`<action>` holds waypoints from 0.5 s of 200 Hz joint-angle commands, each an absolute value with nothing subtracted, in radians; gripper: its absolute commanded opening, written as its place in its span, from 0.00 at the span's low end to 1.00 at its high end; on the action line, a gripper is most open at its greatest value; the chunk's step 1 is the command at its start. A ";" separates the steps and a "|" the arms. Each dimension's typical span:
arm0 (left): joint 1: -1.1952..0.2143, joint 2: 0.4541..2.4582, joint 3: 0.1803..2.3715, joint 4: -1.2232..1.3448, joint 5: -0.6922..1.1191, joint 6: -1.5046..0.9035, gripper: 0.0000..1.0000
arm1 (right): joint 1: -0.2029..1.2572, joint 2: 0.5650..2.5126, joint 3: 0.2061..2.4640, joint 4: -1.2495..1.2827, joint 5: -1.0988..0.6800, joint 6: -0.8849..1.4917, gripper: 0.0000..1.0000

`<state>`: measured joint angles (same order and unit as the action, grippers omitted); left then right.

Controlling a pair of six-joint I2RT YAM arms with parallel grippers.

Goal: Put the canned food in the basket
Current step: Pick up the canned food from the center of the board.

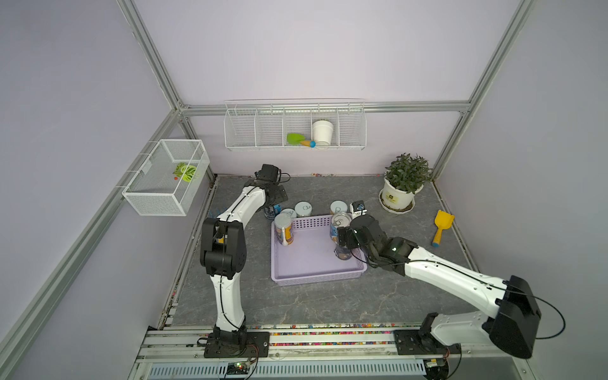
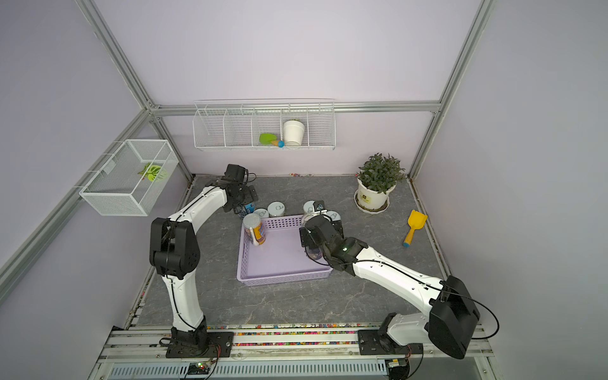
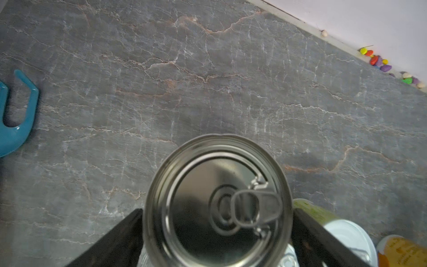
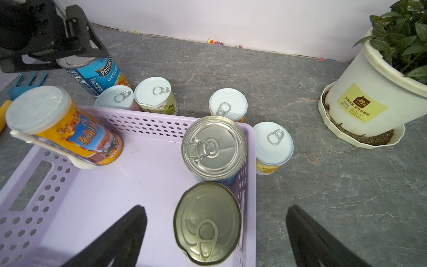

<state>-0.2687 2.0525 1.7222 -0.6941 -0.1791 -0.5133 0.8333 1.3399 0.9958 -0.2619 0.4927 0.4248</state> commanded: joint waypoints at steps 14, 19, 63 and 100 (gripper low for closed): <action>-0.267 2.092 1.756 -0.688 -0.177 -0.495 1.00 | 0.833 1.370 1.027 -0.269 0.481 0.408 0.99; -0.267 2.097 1.758 -0.691 -0.182 -0.495 1.00 | 0.833 1.375 1.030 -0.271 0.480 0.408 0.98; -0.266 2.112 1.755 -0.719 -0.276 -0.522 0.93 | 0.833 1.392 1.040 -0.275 0.474 0.407 0.98; -0.266 2.092 1.759 -0.721 -0.306 -0.522 0.74 | 0.833 1.398 1.042 -0.276 0.468 0.409 0.98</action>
